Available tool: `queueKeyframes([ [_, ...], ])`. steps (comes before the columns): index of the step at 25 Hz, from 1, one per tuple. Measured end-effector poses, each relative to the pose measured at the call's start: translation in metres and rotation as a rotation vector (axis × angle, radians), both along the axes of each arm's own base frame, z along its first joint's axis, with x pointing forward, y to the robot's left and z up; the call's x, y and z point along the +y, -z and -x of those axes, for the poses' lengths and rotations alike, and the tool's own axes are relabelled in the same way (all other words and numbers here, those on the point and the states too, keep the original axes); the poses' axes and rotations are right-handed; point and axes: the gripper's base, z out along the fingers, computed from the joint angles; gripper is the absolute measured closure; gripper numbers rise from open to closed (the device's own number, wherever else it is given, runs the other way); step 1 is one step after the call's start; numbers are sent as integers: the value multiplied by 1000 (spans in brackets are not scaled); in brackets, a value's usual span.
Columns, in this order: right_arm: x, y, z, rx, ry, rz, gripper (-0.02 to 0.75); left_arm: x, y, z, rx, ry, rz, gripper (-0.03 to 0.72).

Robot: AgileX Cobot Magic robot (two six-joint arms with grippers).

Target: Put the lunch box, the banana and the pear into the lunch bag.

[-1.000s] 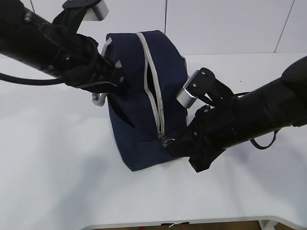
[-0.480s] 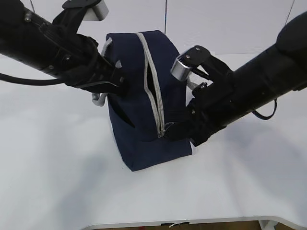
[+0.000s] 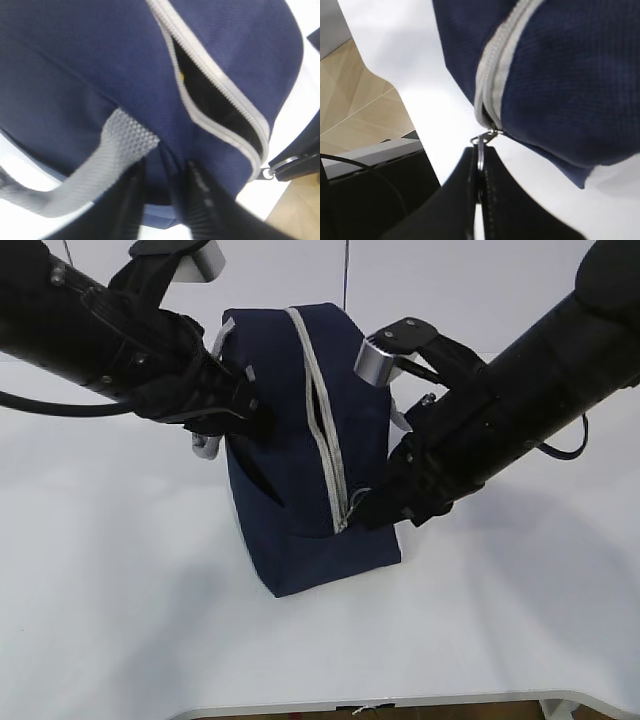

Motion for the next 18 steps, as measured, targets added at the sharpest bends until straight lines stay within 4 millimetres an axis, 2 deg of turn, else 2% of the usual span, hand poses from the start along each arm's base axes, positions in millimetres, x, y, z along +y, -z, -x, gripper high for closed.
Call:
queueKeyframes([
  [2, 0, 0, 0, 2, 0, 2, 720, 0, 0, 0, -2, 1, -1, 357],
  [5, 0, 0, 0, 5, -1, 3, 720, 1, -2, 0, -24, -9, 11, 303],
  [14, 0, 0, 1, 12, -7, 4, 720, 25, -21, 30, -140, -120, 134, 284],
  [18, 0, 0, 2, 17, -8, 4, 720, 22, -18, 43, -163, -100, 150, 285],
])
